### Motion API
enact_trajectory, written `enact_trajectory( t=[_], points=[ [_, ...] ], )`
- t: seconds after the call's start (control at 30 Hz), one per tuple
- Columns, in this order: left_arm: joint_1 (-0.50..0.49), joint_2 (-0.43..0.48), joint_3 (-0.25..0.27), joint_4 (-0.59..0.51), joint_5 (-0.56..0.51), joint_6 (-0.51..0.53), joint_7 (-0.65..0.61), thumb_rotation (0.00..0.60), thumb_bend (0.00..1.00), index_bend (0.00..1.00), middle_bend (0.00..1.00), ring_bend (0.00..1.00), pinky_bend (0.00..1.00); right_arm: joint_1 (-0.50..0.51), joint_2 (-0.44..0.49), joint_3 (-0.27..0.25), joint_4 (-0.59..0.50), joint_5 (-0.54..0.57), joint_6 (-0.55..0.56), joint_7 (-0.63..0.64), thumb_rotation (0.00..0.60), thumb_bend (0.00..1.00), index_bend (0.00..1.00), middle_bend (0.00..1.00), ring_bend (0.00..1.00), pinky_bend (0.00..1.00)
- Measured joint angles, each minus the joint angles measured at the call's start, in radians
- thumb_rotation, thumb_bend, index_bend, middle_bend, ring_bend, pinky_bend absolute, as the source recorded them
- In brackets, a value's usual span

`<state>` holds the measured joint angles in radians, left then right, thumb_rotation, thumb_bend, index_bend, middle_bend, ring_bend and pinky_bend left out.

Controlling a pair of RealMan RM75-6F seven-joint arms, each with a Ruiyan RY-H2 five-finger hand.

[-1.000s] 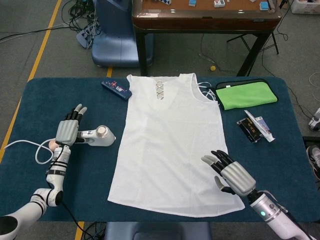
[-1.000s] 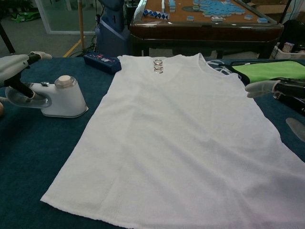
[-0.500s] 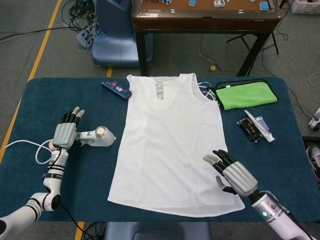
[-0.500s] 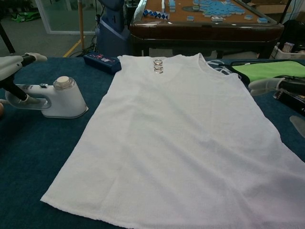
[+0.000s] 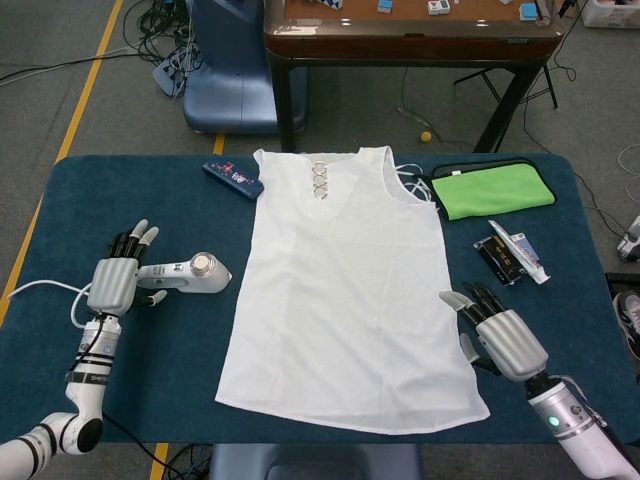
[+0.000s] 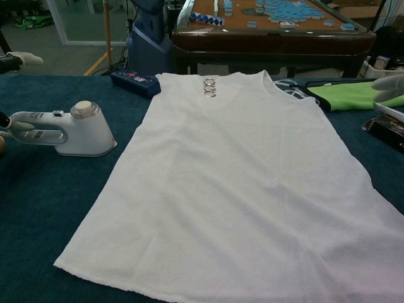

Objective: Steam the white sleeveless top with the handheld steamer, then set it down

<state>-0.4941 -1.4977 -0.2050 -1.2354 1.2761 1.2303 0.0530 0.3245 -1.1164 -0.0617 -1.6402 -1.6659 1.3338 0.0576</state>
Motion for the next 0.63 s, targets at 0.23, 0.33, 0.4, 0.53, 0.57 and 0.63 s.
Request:
enact_trajectory(
  t=[0.23,0.33,0.4,0.53,0.57,0.63],
  points=[
    [0.115,0.133,0.05,-0.175,0.006,0.092,0.071,0.6,0.02,0.0,0.0,0.0,0.03,-0.045,0.026,0.033,0.009,0.089,0.033,-0.027,0.6,0.21,0.0,0.17,0.02,0.0],
    [0.162,0.164,0.069,-0.214,0.015,0.145,0.078,0.6,0.02,0.01,0.0,0.0,0.03,-0.067,0.028,0.045,0.02,0.109,0.057,-0.032,0.6,0.21,0.0,0.17,0.02,0.0],
    [0.189,0.176,0.08,-0.229,0.024,0.179,0.08,0.6,0.02,0.01,0.0,0.0,0.03,-0.079,0.027,0.05,0.028,0.113,0.073,-0.032,0.6,0.21,0.0,0.18,0.02,0.0],
    [0.253,0.211,0.109,-0.277,0.033,0.237,0.086,0.6,0.02,0.01,0.0,0.0,0.03,-0.103,0.024,0.059,0.042,0.124,0.099,-0.036,0.6,0.21,0.0,0.18,0.02,0.0],
    [0.264,0.218,0.114,-0.287,0.033,0.246,0.088,0.6,0.02,0.01,0.0,0.0,0.03,-0.108,0.024,0.061,0.043,0.127,0.102,-0.037,0.6,0.21,0.0,0.18,0.02,0.0],
    [0.289,0.23,0.123,-0.305,0.033,0.266,0.094,0.6,0.02,0.01,0.0,0.0,0.03,-0.117,0.024,0.063,0.043,0.131,0.109,-0.041,0.6,0.21,0.0,0.18,0.02,0.0]
  ],
)
